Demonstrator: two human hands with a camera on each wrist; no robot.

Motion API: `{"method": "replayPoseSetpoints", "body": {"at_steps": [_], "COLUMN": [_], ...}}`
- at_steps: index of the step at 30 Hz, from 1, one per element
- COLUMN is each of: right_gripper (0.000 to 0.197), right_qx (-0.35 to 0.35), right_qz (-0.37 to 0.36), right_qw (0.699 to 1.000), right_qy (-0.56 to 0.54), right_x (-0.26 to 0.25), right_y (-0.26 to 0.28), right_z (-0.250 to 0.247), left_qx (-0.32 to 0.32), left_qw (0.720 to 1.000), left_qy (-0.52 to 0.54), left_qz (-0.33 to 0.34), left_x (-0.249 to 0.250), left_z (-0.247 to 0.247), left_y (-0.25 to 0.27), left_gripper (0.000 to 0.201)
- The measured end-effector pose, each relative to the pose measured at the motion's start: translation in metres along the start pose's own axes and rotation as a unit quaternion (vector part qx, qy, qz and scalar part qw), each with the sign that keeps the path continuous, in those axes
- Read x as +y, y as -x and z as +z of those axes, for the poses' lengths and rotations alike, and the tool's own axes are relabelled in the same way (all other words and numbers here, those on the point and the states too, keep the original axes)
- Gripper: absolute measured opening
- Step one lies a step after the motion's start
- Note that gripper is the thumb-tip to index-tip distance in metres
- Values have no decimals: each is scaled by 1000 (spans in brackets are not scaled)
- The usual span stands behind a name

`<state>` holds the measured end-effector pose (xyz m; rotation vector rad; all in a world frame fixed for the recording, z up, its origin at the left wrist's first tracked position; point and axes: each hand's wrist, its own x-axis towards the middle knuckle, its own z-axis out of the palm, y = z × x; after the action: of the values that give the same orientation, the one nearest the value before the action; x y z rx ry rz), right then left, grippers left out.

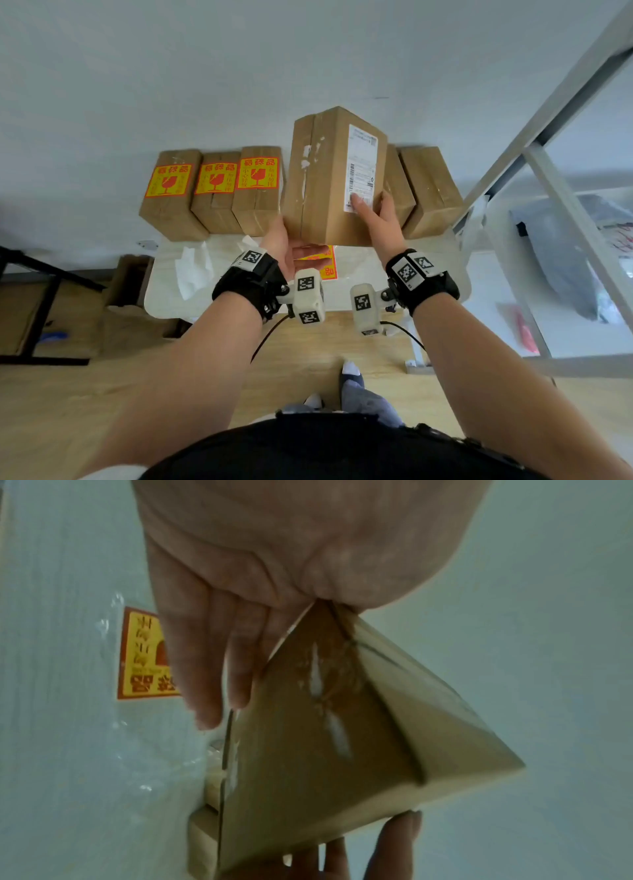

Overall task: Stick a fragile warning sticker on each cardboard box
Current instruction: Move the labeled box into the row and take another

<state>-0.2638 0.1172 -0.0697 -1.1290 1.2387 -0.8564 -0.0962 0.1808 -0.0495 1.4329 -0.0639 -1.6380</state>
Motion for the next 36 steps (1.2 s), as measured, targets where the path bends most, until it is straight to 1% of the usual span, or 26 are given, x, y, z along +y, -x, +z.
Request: {"method": "replayPoseSetpoints", "body": {"at_steps": [2, 3, 5, 7, 8, 10, 11, 12, 14, 16, 17, 18, 19, 21, 22, 23, 25, 26, 27, 29, 31, 32, 33, 34, 35, 36], "right_gripper": [98, 96, 95, 95, 94, 90, 89, 91, 93, 86, 82, 79, 76, 72, 74, 81, 105, 114, 121, 128, 130, 131, 131, 131, 131, 130], "right_qx": [25, 37, 52, 75, 90, 115, 125, 134, 148, 156, 159, 160, 160, 163, 172, 183, 197, 196, 191, 161, 92, 49, 6, -31, -59, -77], "right_qz": [3, 4, -4, -10, -9, -6, -3, 1, 20, 40, 48, 56, 62, 65, 57, 46, 13, -9, -34, -79, -89, -85, -80, -76, -71, -63], "right_qw": [1000, 999, 998, 995, 994, 991, 989, 987, 984, 983, 982, 981, 980, 979, 977, 973, 962, 953, 940, 904, 875, 862, 853, 847, 843, 844], "right_qy": [-11, -8, 34, 67, 68, 74, 84, 92, 93, 90, 90, 93, 97, 107, 117, 133, 189, 229, 280, 387, 467, 497, 515, 526, 530, 527], "right_x": [9, 14, 25, 36, 42, 50, 54, 59, 67, 71, 73, 74, 74, 74, 73, 73, 70, 67, 63, 53, 45, 43, 44, 46, 49, 52], "right_y": [19, 29, 49, 66, 73, 86, 90, 94, 99, 102, 102, 102, 103, 103, 103, 102, 101, 101, 100, 96, 89, 85, 82, 80, 78, 76], "right_z": [2, 0, -5, -12, -16, -27, -33, -39, -51, -62, -67, -72, -76, -85, -91, -98, -113, -121, -127, -135, -138, -137, -136, -135, -134, -134], "left_qx": [25, 43, 72, 76, 77, 63, 43, 18, -34, -61, -60, -53, -47, -30, -19, -13, -1, 8, 13, 7, 2, -5, -20, -37, -57, -79], "left_qw": [1000, 999, 992, 980, 977, 982, 985, 984, 974, 964, 961, 955, 948, 933, 925, 912, 872, 843, 812, 736, 650, 614, 586, 570, 565, 569], "left_qy": [-19, -26, -97, -169, -185, -177, -168, -176, -223, -259, -271, -290, -313, -351, -367, -388, -453, -495, -537, -631, -712, -739, -757, -766, -767, -762], "left_qz": [1, 8, 46, 71, 68, 25, 2, -10, -12, -5, 7, 21, 37, 75, 99, 129, 188, 210, 227, 244, 266, 278, 289, 295, 299, 301], "left_x": [-7, -11, -22, -38, -45, -59, -64, -69, -76, -82, -84, -86, -86, -86, -84, -83, -79, -77, -75, -73, -72, -73, -74, -76, -77, -76], "left_z": [-4, -6, -5, -2, 0, 7, 11, 14, 22, 27, 31, 34, 39, 46, 51, 55, 63, 68, 72, 83, 95, 102, 107, 111, 114, 116], "left_y": [3, 4, 3, 1, 3, 11, 16, 21, 30, 30, 27, 24, 26, 23, 21, 20, 18, 17, 16, 18, 23, 24, 24, 23, 21, 18], "left_gripper": [63, 56, 39, 35, 42, 67, 76, 78, 77, 94, 105, 110, 106, 77, 68, 67, 92, 104, 111, 108, 102, 99, 98, 98, 98, 99]}}
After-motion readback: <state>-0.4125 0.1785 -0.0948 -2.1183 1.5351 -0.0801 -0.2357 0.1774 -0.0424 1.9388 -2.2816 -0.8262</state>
